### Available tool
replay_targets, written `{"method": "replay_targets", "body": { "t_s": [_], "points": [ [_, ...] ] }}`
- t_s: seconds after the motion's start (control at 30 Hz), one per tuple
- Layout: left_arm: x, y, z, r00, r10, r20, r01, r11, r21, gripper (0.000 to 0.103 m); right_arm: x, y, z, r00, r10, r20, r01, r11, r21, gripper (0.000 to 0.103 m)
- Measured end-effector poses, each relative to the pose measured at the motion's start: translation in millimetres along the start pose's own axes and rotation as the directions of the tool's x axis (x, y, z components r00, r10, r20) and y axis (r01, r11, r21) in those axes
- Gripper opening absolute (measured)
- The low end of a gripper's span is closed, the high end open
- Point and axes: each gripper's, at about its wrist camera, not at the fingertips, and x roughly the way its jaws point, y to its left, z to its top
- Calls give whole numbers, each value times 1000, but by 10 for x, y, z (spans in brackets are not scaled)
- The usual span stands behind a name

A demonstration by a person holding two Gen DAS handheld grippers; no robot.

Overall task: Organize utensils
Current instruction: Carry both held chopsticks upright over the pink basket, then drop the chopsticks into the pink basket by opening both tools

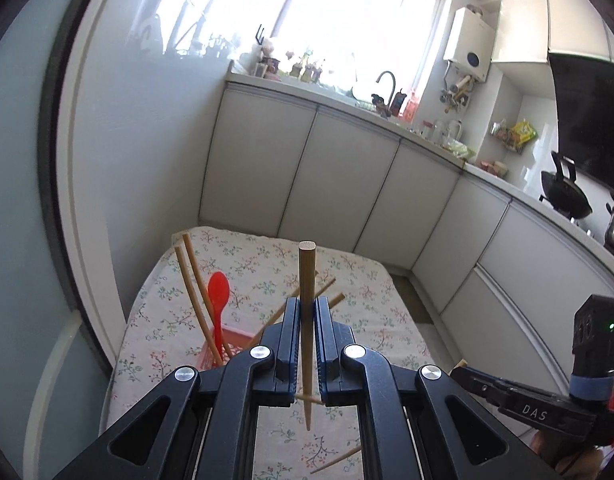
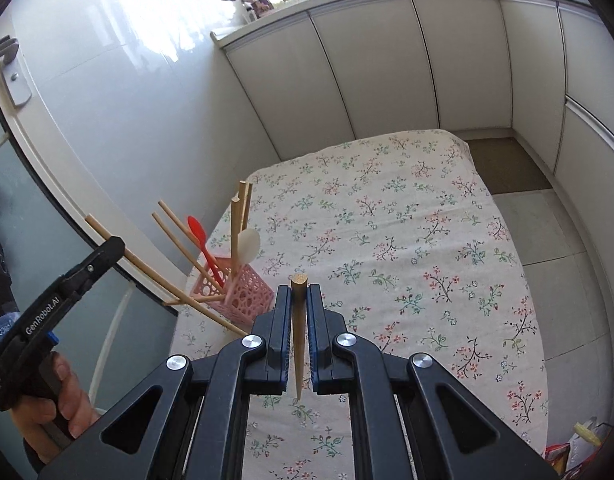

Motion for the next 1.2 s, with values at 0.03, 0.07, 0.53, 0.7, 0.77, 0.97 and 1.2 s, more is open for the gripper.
{"method": "replay_targets", "body": {
  "t_s": [0.03, 0.07, 0.53, 0.7, 0.77, 0.97, 1.2],
  "points": [
    [-42, 23, 28, 1000, -1, 19, 1, 1000, -8, 7, 6, -3, 12, 1000, 3, 1, -3, 1000, 5, 8],
    [-99, 58, 60, 999, -6, 37, 7, 1000, -18, 7, 14, -8, 21, 1000, 7, 1, -7, 1000, 10, 8],
    [-829, 232, 339, 926, 131, 354, -128, 991, -33, 7, 33, -47, 95, 1000, 17, 18, -17, 999, 36, 7],
    [-304, 408, 236, 939, 219, 265, -223, 975, -14, 7, 65, -37, 111, 1000, 19, 17, -20, 999, 39, 7],
    [-129, 456, 185, 942, 242, 233, -248, 969, -6, 7, 86, -22, 109, 1000, 20, 13, -21, 999, 37, 7],
    [239, 481, 141, 961, 237, 144, -243, 970, 24, 7, 102, -9, 107, 1000, 22, 13, -22, 999, 32, 8],
    [576, 463, 74, 968, 243, 57, -246, 967, 60, 7, 82, -19, 108, 999, 22, 24, -23, 999, 38, 8]
  ]
}}
